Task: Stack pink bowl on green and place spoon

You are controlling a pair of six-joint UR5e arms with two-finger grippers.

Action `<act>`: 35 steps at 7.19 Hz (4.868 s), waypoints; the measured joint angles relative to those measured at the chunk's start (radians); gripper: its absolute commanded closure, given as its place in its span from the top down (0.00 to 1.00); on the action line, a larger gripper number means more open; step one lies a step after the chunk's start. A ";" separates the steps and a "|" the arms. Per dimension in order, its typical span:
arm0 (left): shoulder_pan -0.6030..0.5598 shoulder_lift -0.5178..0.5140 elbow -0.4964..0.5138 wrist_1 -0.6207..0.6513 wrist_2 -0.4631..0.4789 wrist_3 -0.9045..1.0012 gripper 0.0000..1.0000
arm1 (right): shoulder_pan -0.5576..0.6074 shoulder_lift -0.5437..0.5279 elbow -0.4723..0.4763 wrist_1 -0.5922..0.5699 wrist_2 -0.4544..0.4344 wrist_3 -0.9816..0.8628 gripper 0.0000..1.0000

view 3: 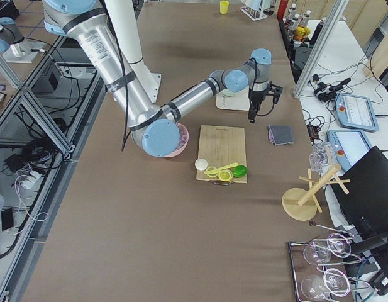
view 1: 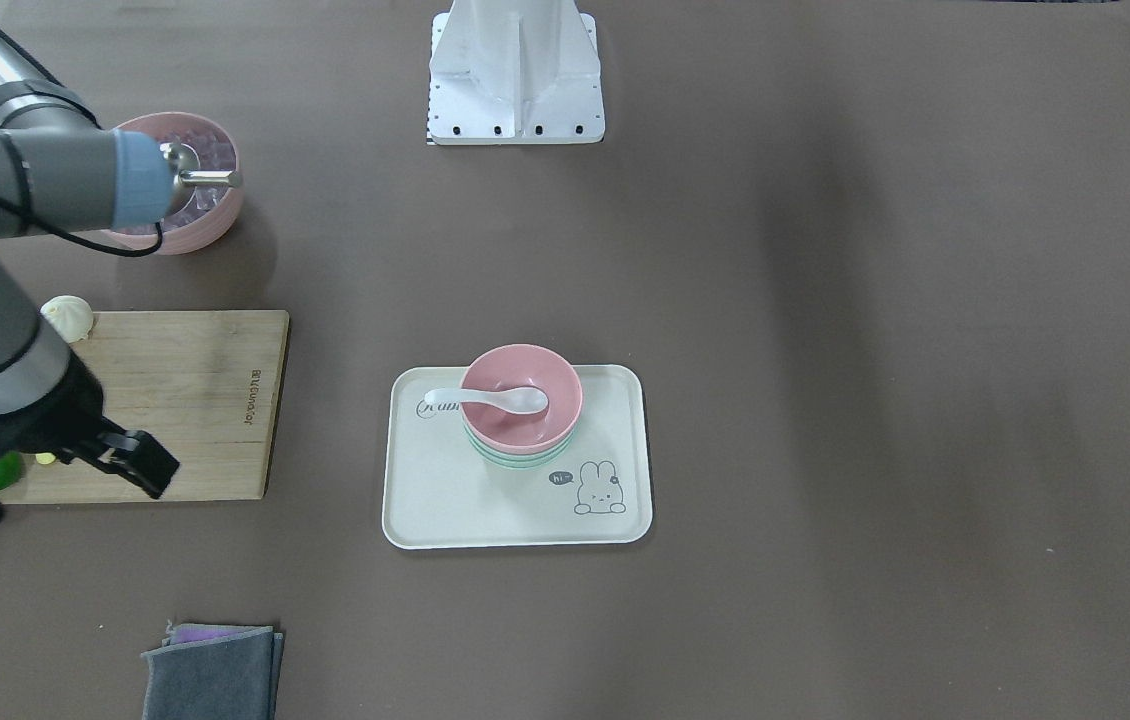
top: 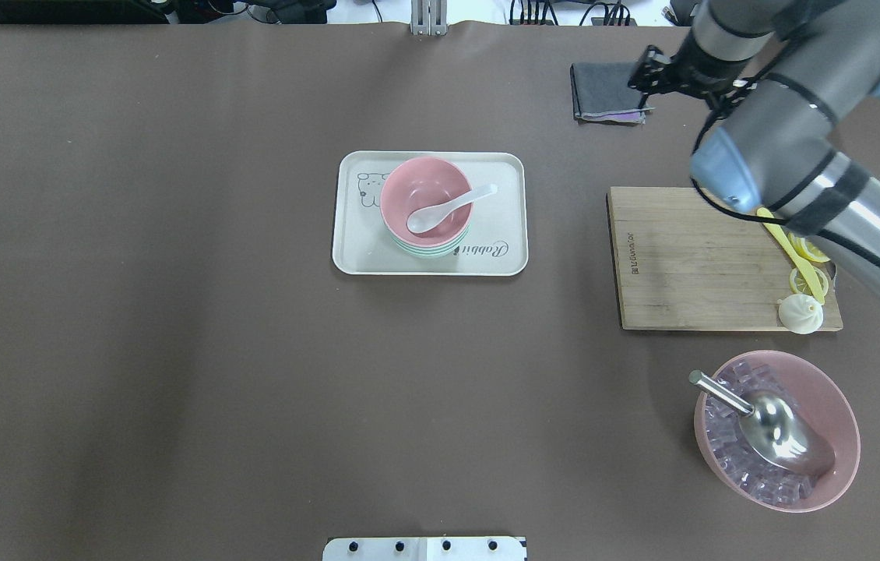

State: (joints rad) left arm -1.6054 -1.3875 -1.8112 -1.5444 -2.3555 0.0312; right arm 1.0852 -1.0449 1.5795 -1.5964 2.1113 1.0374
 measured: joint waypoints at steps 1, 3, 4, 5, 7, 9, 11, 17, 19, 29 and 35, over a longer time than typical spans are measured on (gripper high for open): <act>0.001 -0.001 0.014 0.000 0.000 -0.001 0.99 | 0.080 -0.089 0.031 0.000 0.060 -0.147 1.00; 0.001 -0.021 0.030 0.001 -0.010 -0.005 0.99 | 0.228 -0.268 0.052 0.008 0.137 -0.465 1.00; 0.001 -0.027 0.030 -0.001 -0.017 -0.004 0.99 | 0.301 -0.356 0.055 0.011 0.158 -0.603 1.00; 0.000 -0.027 0.032 -0.011 -0.018 -0.002 0.99 | 0.361 -0.440 0.069 0.012 0.175 -0.714 1.00; 0.000 -0.011 0.034 -0.061 -0.015 -0.001 0.99 | 0.423 -0.613 0.153 0.011 0.182 -0.841 1.00; -0.001 -0.005 0.022 -0.077 -0.019 -0.001 0.99 | 0.434 -0.742 0.247 0.014 0.180 -0.865 1.00; -0.001 -0.005 0.014 -0.081 -0.020 -0.001 0.99 | 0.435 -0.802 0.293 0.014 0.186 -0.867 1.00; 0.001 -0.004 0.023 -0.081 -0.013 -0.001 0.99 | 0.433 -0.817 0.301 0.014 0.243 -0.867 1.00; 0.001 -0.004 0.023 -0.081 -0.013 -0.001 0.99 | 0.431 -0.817 0.299 0.012 0.250 -0.867 1.00; 0.002 -0.004 0.036 -0.082 -0.011 -0.001 0.99 | 0.399 -0.817 0.281 0.010 0.251 -0.864 1.00; 0.002 -0.005 0.035 -0.082 -0.011 -0.001 0.99 | 0.386 -0.817 0.277 0.011 0.252 -0.863 1.00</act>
State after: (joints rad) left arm -1.6030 -1.3926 -1.7763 -1.6260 -2.3669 0.0307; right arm 1.4714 -1.8623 1.8562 -1.5852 2.3633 0.1749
